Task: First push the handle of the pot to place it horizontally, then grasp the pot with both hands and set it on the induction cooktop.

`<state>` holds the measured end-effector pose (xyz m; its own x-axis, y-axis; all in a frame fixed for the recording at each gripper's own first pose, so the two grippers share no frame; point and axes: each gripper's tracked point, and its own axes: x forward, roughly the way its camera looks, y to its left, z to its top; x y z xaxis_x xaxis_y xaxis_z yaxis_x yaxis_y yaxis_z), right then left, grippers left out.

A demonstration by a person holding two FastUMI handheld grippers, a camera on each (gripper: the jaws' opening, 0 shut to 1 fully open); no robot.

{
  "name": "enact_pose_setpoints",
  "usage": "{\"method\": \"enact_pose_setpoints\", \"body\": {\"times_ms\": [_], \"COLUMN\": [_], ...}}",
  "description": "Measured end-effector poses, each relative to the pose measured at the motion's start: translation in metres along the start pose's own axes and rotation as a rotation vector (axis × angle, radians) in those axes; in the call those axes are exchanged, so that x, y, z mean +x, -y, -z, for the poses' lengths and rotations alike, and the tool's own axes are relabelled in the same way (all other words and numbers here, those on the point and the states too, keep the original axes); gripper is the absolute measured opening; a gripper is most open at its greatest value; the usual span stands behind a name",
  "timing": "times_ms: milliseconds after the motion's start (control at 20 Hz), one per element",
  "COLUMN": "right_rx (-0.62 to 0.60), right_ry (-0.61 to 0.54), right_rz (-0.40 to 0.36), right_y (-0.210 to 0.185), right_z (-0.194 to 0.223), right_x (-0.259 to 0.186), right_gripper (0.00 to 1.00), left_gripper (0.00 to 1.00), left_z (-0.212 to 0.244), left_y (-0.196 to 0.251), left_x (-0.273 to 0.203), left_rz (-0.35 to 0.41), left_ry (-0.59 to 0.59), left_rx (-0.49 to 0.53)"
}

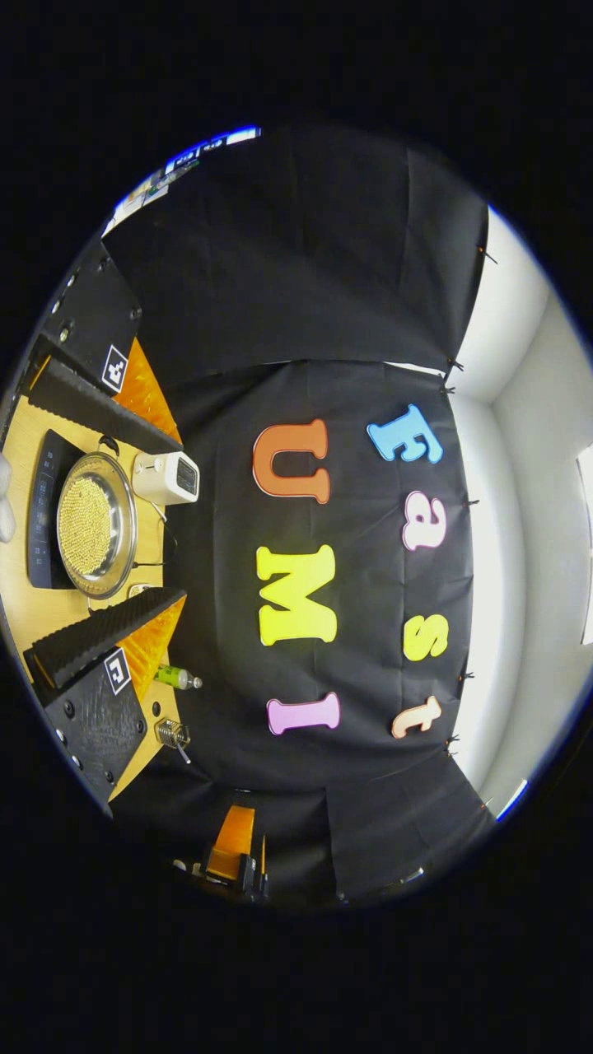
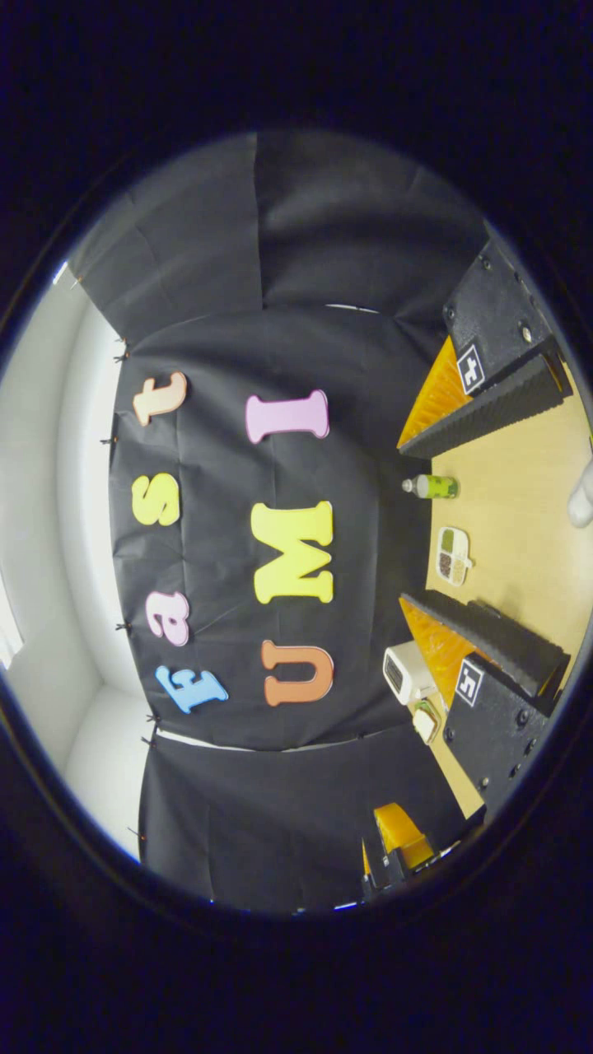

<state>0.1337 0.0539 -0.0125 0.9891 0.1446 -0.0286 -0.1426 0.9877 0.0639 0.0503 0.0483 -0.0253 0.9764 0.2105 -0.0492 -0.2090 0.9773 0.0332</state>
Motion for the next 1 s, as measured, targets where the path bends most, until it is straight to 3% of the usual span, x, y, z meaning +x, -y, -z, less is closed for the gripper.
{"method": "enact_pose_setpoints", "body": {"times_ms": [450,1000], "right_rx": [0.056,0.069], "right_ry": [0.005,0.012], "right_rz": [0.012,0.046], "right_y": [0.055,0.100], "right_z": [0.006,0.012], "right_x": [-0.059,-0.080], "right_gripper": [1.00,0.96], "left_gripper": [0.96,0.96], "left_z": [-0.024,-0.026], "left_y": [0.064,0.120], "left_x": [-0.043,-0.058], "left_rz": [0.052,0.099], "left_ry": [0.038,0.039], "left_rx": [0.004,0.010]}}
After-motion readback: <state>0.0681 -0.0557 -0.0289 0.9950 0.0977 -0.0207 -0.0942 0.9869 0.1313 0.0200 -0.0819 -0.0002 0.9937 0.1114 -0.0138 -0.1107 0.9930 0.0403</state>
